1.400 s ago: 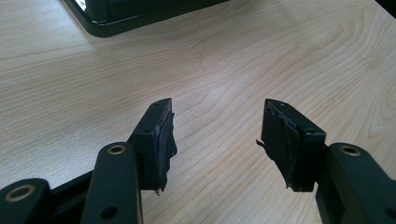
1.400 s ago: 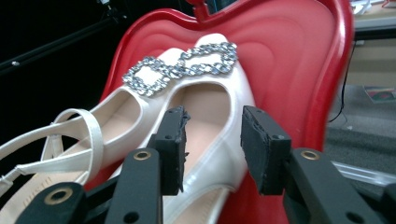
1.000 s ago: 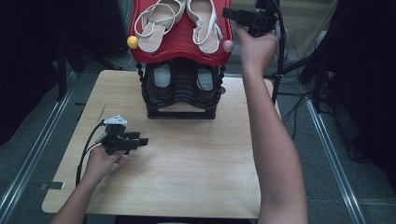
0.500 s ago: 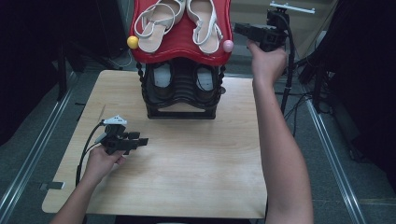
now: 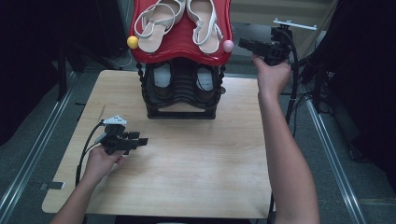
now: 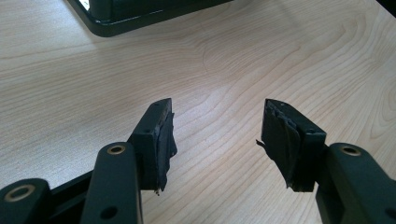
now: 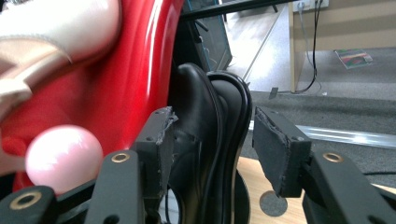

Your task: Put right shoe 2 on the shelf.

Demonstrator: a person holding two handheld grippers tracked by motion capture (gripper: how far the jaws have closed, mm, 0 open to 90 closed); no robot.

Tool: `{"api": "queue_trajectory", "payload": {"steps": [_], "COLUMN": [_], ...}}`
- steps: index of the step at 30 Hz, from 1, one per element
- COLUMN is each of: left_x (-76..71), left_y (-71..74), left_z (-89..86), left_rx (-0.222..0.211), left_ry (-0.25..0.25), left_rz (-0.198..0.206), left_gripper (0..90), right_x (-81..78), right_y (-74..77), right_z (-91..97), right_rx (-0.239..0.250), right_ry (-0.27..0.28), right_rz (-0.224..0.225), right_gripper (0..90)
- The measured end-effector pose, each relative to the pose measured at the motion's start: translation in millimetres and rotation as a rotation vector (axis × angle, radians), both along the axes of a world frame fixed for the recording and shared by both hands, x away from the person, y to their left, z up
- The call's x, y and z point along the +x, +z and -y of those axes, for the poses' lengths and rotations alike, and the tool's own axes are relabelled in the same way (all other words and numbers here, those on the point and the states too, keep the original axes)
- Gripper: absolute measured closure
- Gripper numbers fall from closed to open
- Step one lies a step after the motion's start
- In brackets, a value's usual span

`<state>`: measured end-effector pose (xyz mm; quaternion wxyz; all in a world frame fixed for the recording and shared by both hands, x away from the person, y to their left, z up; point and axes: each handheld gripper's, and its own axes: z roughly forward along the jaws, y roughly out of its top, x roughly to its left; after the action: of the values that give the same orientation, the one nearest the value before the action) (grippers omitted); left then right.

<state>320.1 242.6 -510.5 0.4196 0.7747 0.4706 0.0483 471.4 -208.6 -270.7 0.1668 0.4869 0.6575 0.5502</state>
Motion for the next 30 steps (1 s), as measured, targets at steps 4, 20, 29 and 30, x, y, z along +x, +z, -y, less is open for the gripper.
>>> {"api": "queue_trajectory", "payload": {"steps": [4, 20, 29, 30], "left_x": [0.0, 0.0, -0.1, -0.1], "left_y": [-0.4, 0.0, 0.1, -0.2], "left_z": [0.3, -1.7, -2.3, -2.3], "left_rx": [-0.002, 0.004, 0.000, -0.001], "left_ry": [0.004, 0.002, 0.006, 0.008], "left_rz": [0.004, 0.005, 0.002, 0.004], "left_gripper": [44.2, 44.2, 43.9, 44.0], "right_x": [-2.9, -21.4, -35.7, -37.0], "right_y": [-9.5, -52.5, -77.0, -79.8], "right_z": [3.3, 16.8, 20.1, 20.1], "right_rx": [-0.004, -0.006, -0.016, -0.009], "right_ry": [0.001, 0.030, 0.049, 0.055], "right_rz": [0.001, -0.052, -0.073, -0.077], "right_gripper": [48.6, 46.9, 46.4, 46.3]}}
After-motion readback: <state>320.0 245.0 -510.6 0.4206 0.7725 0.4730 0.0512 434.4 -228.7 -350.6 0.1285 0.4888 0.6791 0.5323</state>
